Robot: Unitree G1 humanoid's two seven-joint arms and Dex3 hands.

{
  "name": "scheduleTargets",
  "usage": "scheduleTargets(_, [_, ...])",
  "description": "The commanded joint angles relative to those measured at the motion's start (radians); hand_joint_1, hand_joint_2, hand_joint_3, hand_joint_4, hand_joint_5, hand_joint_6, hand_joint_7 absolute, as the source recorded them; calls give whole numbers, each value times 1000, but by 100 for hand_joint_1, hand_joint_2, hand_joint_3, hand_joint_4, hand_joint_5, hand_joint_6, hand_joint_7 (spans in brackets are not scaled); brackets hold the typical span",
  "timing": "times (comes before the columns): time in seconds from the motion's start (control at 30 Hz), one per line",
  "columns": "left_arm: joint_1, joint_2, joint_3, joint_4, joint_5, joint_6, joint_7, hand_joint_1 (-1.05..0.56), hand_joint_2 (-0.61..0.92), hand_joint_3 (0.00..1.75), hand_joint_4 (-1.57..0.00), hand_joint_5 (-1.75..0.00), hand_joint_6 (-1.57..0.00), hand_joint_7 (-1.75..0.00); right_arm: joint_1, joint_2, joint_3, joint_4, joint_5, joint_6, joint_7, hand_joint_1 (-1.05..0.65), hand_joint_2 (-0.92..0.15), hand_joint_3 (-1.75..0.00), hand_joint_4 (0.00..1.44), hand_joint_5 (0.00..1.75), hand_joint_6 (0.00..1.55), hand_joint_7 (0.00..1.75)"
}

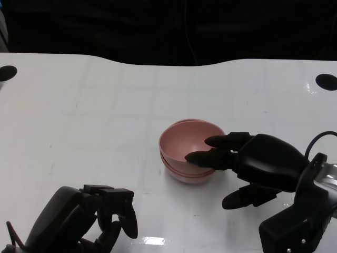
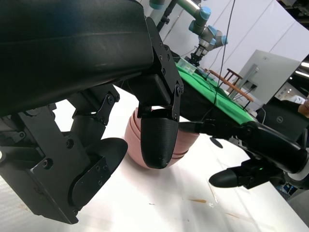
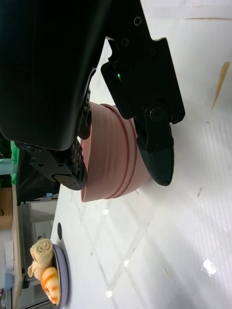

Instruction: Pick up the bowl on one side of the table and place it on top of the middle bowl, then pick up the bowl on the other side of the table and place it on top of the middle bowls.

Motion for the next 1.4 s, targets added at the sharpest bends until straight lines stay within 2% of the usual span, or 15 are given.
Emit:
scheduleTargets(0.03, [-1, 13, 8, -3, -3, -6, -5, 6, 12, 163, -94, -161, -92, -137, 11, -18, 3, 2, -1, -1, -8, -77, -92, -29, 19, 2, 26, 2])
scheduleTargets(0.7, [-1, 14, 10, 0, -1, -8, -2, 5, 13, 162, -93, -163, -91, -136, 18, -21, 15, -10, 8, 23, 28, -75, -92, -30, 16, 1, 24, 0])
scheduleTargets(0.93, [-2, 14, 9, 1, 0, -4, -5, 5, 13, 163, -92, -162, -91, -136, 29, -18, -11, -12, 28, -6, -35, -73, -92, -31, 17, 2, 25, 1])
scheduleTargets(1.2, [-5, 12, 7, 5, 0, -10, -2, 5, 13, 162, -93, -162, -91, -136, 76, -6, -62, 17, 34, -122, -243, -62, -92, -22, 27, 9, 29, 3])
scheduleTargets(1.33, [-4, 13, 7, 3, -2, -7, -4, 5, 13, 162, -93, -162, -92, -135, 96, -6, -80, 20, 37, -154, -298, -58, -92, -27, 28, 12, 29, 3])
scheduleTargets(1.4, [-3, 12, 6, 2, -4, -7, -5, 6, 12, 162, -93, -162, -92, -135, 133, -5, -106, -5, 82, -167, -308, -52, -92, -23, 35, 18, 38, 7])
